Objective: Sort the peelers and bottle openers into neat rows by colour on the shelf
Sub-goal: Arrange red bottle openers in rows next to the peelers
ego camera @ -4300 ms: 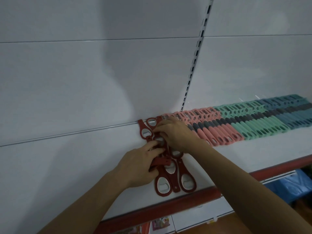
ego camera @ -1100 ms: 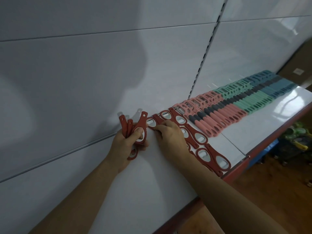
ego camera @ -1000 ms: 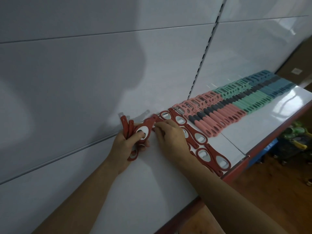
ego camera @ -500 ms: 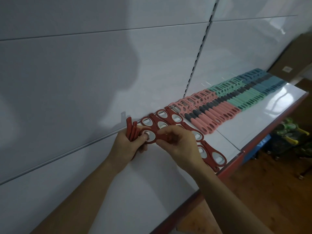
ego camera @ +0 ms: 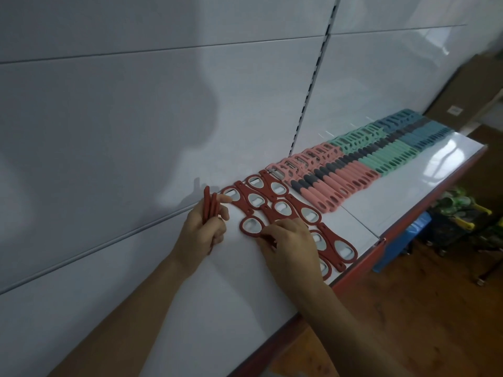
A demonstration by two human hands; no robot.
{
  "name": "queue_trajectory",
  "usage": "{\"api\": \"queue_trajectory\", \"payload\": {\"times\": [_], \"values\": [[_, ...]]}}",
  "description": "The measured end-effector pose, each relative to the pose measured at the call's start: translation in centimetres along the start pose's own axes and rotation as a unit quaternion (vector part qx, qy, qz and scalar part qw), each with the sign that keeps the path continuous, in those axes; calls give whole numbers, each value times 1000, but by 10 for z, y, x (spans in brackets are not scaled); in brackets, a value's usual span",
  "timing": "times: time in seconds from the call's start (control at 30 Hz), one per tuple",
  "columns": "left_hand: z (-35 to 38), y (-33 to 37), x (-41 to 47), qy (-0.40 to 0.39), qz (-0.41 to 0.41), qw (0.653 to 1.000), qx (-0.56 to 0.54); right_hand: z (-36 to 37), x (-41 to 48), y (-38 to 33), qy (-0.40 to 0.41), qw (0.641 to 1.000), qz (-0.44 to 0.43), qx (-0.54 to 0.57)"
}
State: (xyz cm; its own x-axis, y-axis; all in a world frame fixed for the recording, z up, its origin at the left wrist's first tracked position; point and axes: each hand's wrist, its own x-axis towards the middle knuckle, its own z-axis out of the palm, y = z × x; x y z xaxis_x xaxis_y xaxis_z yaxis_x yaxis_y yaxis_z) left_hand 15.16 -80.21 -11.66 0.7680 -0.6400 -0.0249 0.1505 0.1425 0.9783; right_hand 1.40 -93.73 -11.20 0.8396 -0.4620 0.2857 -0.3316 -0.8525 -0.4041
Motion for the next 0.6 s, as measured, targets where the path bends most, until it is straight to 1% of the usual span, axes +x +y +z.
{"api": "queue_trajectory", "payload": {"times": [0.17,0.37,0.5,0.6], "values": [[-1,2,-1,2,-23,999,-41,-1,-3,0,-16,1000,15,-7],[5,6,-5,15,-3,999,-32,-3,-2,1,-39,998,48,2],[4,4,-3,27,-14,998,-59,-4,-1,-1,-42,997,62,8],[5,0,-4,31,-20,997,-70,-6,-2,-1,-40,997,70,-11]]}}
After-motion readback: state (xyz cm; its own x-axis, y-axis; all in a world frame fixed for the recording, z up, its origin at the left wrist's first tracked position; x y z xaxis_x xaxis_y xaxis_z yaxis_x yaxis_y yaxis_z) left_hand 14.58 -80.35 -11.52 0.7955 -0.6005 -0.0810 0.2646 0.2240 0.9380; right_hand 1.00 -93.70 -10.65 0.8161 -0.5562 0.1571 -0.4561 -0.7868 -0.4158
